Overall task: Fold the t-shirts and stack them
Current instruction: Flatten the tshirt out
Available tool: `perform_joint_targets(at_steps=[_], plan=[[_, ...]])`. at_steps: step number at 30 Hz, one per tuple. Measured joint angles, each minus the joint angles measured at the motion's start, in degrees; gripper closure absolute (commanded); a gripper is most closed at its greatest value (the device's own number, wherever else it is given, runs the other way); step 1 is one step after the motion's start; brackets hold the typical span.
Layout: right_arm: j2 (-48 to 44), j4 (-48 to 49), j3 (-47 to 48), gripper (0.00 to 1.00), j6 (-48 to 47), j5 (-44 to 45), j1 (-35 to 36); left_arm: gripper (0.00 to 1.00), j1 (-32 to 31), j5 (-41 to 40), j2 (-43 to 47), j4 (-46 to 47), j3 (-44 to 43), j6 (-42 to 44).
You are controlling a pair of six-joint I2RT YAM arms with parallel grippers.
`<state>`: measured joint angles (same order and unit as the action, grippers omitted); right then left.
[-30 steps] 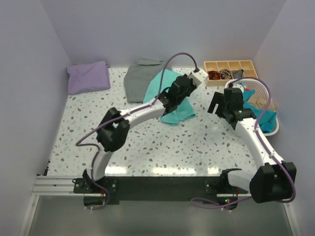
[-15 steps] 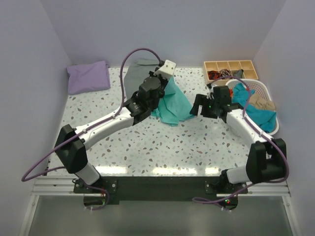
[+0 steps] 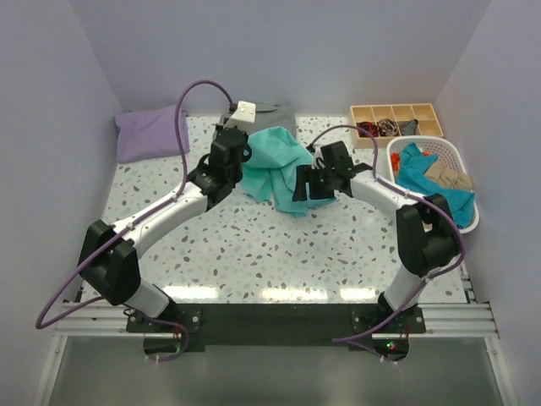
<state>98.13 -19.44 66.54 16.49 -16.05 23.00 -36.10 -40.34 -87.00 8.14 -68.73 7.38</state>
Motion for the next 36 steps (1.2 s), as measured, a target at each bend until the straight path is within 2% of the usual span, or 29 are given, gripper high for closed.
perform_joint_targets(at_steps=[5, 9, 12, 16, 17, 27, 30, 36], plan=[[4.35, 0.59, 0.52, 0.35, -0.42, 0.63, 0.02, 1.0, 0.13, 0.04, 0.0, -0.07, 0.0, -0.37], [7.63, 0.63, 1.81, 0.46, -1.22, 1.4, 0.02, 1.0, 0.46, 0.15, 0.0, -0.11, 0.0, -0.42], [9.38, 0.85, 2.84, 0.6, -1.57, 1.49, 0.02, 1.0, 0.76, 0.39, 0.0, -0.13, 0.0, -0.72], [10.47, 1.09, 3.72, 0.96, -2.03, 1.49, 0.02, 1.0, 1.09, 0.63, 0.0, -0.15, 0.0, -0.81], [10.58, 1.09, 3.85, 1.0, -2.1, 1.46, 0.02, 1.0, 1.11, 0.7, 0.0, -0.15, 0.0, -0.81], [8.07, 0.22, 3.96, 1.0, -2.25, 1.79, 0.02, 1.0, 1.6, 0.96, 0.31, -0.57, 0.26, -0.87], [1.44, -1.44, 3.96, 1.0, -2.49, 2.99, 0.02, 1.0, 1.6, 0.79, 1.99, -1.27, 1.11, -0.96], [-19.87, -4.59, 5.09, 1.0, -3.48, 8.17, 0.02, 1.0, 1.62, -0.5, 11.17, -6.32, 1.75, -3.28]])
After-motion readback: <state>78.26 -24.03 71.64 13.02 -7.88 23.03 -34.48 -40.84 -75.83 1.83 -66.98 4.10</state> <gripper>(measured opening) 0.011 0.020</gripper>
